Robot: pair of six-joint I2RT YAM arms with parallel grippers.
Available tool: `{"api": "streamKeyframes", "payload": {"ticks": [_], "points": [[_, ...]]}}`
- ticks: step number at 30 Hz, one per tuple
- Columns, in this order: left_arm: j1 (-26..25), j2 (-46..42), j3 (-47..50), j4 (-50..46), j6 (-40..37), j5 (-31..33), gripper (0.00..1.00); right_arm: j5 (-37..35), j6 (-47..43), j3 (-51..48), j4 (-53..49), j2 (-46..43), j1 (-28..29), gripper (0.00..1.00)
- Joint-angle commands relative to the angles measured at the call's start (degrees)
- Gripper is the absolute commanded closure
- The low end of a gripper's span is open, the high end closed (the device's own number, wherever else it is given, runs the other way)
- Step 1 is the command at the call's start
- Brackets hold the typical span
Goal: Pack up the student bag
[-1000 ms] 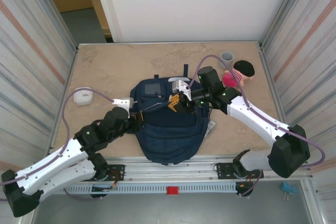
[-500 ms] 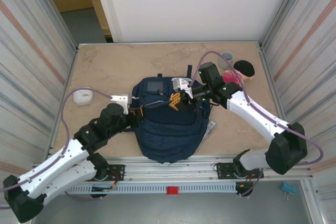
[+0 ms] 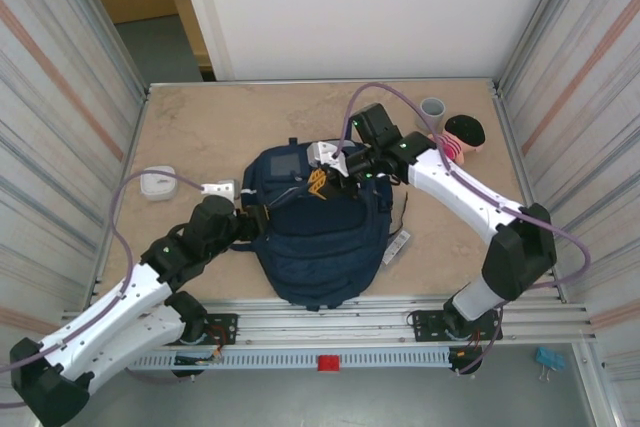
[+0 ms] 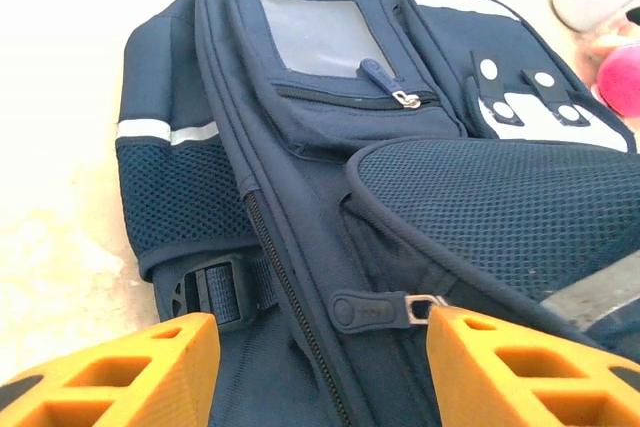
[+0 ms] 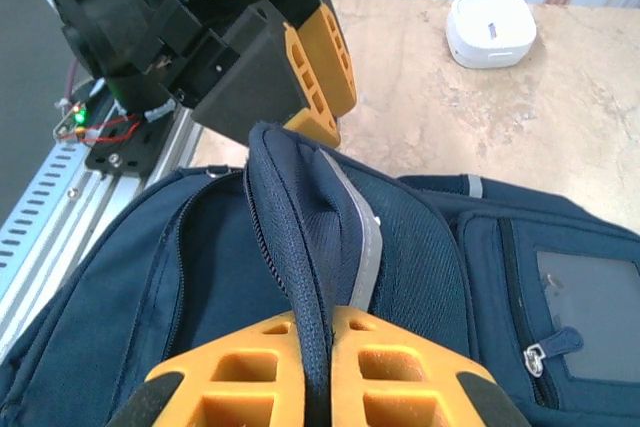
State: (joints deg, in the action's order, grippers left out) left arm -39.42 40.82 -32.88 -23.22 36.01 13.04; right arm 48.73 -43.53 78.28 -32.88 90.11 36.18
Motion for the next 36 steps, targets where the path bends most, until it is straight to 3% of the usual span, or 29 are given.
{"api": "streamKeyframes", "payload": {"ticks": [1,6,12,15,23,30,36], "points": [[0.55,-1.68,-2.49,-2.34,0.29,5.27,0.42,4.27,-5.65,5.40,-0.01,3.06,0.70,1.00],[1.59,-2.50,-3.04,-3.94,-0.40,8.05,0.42,4.47,-5.94,11.52,-0.40,9.38,1.00,1.00],[4.59,-2.23,-4.73,-6.70,0.23,8.30,0.39,4.31,1.45,10.59,3.88,10.85,0.90,0.59],[5.16,-1.98,-5.54,-7.94,0.44,7.75,0.36,2.89,7.90,8.01,7.40,9.48,0.88,0.48],[5.41,-0.12,-8.64,-9.23,-1.03,5.39,0.20,-0.32,20.54,0.99,13.28,2.92,0.36,0.39],[5.88,1.29,-8.46,-7.39,-0.24,2.97,0.08,-1.93,30.83,-1.94,9.77,-3.26,-0.89,0.34],[11.48,5.63,-10.16,-4.30,-2.50,-4.56,0.05,-2.26,36.33,-6.42,8.87,-7.17,-3.60,0.32]]}}
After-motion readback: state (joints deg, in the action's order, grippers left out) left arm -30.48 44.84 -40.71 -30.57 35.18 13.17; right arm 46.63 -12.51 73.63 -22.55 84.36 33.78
